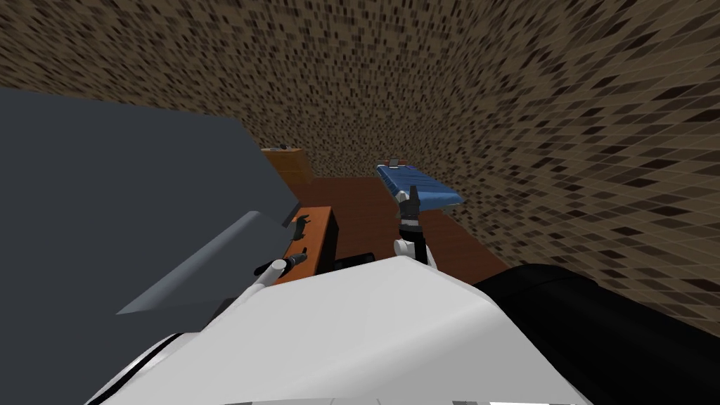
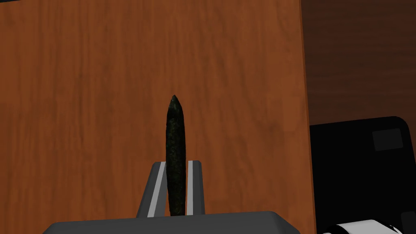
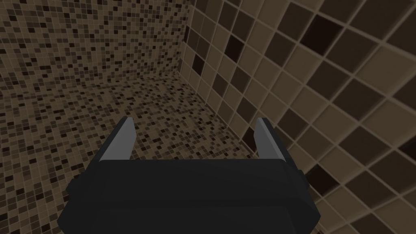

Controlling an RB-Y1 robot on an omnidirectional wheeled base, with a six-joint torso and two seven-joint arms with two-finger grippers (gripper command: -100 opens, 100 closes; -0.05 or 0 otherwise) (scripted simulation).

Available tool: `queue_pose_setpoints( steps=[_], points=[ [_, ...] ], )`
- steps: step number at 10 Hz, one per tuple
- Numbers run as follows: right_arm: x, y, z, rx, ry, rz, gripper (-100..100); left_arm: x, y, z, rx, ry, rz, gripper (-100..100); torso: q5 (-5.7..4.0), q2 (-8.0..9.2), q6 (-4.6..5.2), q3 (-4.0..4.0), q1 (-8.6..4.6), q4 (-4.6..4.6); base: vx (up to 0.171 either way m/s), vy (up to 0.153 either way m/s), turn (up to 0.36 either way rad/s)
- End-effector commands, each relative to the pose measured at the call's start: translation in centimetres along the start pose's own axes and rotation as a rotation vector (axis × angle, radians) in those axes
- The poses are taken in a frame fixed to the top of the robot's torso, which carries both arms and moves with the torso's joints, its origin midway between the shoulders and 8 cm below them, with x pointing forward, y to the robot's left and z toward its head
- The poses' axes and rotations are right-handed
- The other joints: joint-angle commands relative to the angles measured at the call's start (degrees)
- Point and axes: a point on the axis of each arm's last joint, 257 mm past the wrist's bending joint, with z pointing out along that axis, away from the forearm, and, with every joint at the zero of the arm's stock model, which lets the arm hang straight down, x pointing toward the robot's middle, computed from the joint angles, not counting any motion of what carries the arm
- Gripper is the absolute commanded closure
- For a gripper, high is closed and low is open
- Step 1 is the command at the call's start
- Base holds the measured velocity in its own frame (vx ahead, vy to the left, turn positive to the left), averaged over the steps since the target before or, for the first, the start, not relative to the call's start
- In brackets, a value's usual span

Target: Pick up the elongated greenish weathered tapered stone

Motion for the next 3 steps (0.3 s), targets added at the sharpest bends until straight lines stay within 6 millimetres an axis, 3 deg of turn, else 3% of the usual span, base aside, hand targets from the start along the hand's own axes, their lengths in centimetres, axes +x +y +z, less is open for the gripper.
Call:
queue_pose_setpoints(
  steps=[1, 2, 3],
  points=[
    [0.0, 0.0, 0.0, 0.0, 0.0, 0.0, 0, 0.19, -0.37, -0.36, -0.002, -0.003, 0.001, 100, 0.0, 0.0, 0.0, 0.0, 0.0, 0.0, -0.034, -0.028, -0.001],
    [0.0, 0.0, 0.0, 0.0, 0.0, 0.0, 0, 0.13, -0.36, -0.23, 0.0, -0.001, 0.005, 100, 0.01, 0.05, 0.0, 0.03, -0.03, 0.0, -0.013, -0.009, 0.003],
    [0.0, 0.0, 0.0, 0.0, 0.0, 0.0, 0, 0.11, -0.37, -0.26, -0.001, -0.002, 0.003, 0, 0.03, 0.0, 0.01, 0.0, 0.02, 0.0, 0.0, 0.0, 0.0]
  ],
)
